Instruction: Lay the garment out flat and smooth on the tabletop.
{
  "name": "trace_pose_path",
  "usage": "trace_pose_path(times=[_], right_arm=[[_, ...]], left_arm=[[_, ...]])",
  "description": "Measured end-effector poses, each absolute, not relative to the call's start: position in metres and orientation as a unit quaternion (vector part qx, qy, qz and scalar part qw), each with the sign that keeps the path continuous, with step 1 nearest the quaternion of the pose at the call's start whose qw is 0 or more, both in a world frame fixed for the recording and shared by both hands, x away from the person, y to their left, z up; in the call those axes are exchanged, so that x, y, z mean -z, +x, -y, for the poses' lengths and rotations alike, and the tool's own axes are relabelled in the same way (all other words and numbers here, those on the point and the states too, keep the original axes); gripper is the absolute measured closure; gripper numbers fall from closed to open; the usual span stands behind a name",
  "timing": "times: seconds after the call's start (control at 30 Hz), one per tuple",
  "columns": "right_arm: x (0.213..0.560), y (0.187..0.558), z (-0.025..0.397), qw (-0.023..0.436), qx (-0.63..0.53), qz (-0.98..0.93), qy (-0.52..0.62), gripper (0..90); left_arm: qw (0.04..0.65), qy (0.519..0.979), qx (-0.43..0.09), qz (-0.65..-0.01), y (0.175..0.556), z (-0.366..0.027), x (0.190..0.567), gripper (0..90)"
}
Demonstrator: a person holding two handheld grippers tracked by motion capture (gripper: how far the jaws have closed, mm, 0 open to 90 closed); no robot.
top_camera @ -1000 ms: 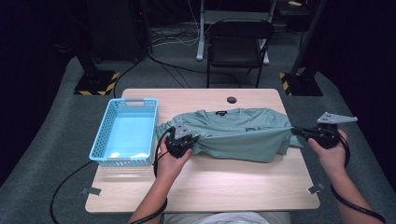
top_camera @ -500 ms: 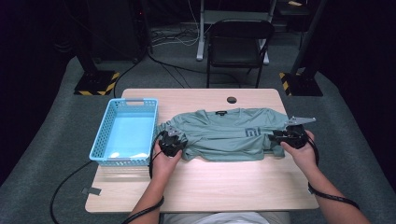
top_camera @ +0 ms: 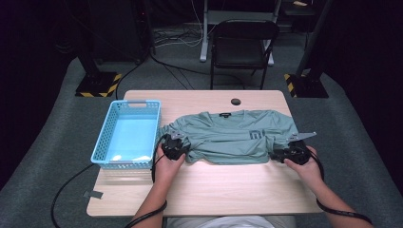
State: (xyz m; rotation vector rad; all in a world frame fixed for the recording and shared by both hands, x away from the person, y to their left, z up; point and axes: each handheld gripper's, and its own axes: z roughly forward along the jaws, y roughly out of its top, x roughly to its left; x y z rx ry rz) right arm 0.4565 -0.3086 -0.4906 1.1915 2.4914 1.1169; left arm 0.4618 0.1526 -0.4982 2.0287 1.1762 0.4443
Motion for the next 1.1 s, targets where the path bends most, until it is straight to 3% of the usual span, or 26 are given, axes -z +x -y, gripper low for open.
trace_pose_path(times=[0.17, 0.3, 0.5, 0.73, 0.9, 1.1], right_arm=[[0.505, 0.462, 0.297, 0.069, -0.372, -0.835, 0.400, 65.2], [0.505, 0.465, 0.293, 0.054, -0.368, -0.839, 0.396, 86.5], [0.479, 0.460, 0.301, 0.065, -0.402, -0.829, 0.384, 87.8], [0.435, 0.453, 0.323, 0.089, -0.468, -0.790, 0.384, 87.7], [0.412, 0.447, 0.340, 0.146, -0.466, -0.784, 0.383, 87.7], [0.424, 0.461, 0.354, 0.115, -0.448, -0.780, 0.421, 87.4]], left_arm=[[0.372, 0.791, -0.174, -0.454, 0.461, -0.152, 0.498, 70.0], [0.372, 0.790, -0.176, -0.455, 0.459, -0.153, 0.497, 66.3], [0.380, 0.783, -0.181, -0.458, 0.452, -0.159, 0.491, 56.2], [0.384, 0.787, -0.169, -0.452, 0.451, -0.152, 0.493, 56.0], [0.390, 0.806, -0.146, -0.421, 0.450, -0.134, 0.497, 55.0], [0.361, 0.830, -0.146, -0.399, 0.454, -0.115, 0.507, 55.0]])
